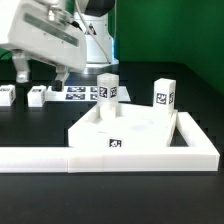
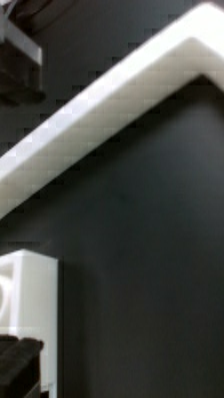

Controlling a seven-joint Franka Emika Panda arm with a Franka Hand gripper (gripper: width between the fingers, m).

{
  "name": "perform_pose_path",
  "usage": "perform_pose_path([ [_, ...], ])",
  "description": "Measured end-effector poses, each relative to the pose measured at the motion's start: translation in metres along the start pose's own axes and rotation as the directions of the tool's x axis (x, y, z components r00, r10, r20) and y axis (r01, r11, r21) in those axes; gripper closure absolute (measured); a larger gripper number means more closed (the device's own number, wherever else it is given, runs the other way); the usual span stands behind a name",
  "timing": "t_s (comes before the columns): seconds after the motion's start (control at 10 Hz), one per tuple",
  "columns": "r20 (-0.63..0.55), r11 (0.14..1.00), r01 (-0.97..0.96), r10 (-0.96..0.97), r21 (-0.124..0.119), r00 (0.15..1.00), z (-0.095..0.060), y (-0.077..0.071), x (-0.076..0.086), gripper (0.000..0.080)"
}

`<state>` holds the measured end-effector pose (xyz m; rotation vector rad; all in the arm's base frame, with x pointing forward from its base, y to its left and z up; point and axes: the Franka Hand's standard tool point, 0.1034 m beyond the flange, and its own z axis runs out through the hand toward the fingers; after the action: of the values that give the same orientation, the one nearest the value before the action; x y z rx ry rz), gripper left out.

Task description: Assemble square table

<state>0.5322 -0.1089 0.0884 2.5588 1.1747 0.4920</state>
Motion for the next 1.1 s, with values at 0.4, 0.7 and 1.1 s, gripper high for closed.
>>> perform_pose_path([
  [0.4, 0.055, 0.946, -0.322, 0.321, 0.021, 0.946, -0.003, -0.006, -0.01, 0.015],
  [0.7, 0.06, 0.898, -0.439, 0.438, 0.013, 0.897, -0.002, -0.005, -0.012, 0.015],
  [1.1, 0.206, 0.847, -0.526, 0.502, 0.083, 0.84, -0.006, -0.02, -0.042, 0.015],
])
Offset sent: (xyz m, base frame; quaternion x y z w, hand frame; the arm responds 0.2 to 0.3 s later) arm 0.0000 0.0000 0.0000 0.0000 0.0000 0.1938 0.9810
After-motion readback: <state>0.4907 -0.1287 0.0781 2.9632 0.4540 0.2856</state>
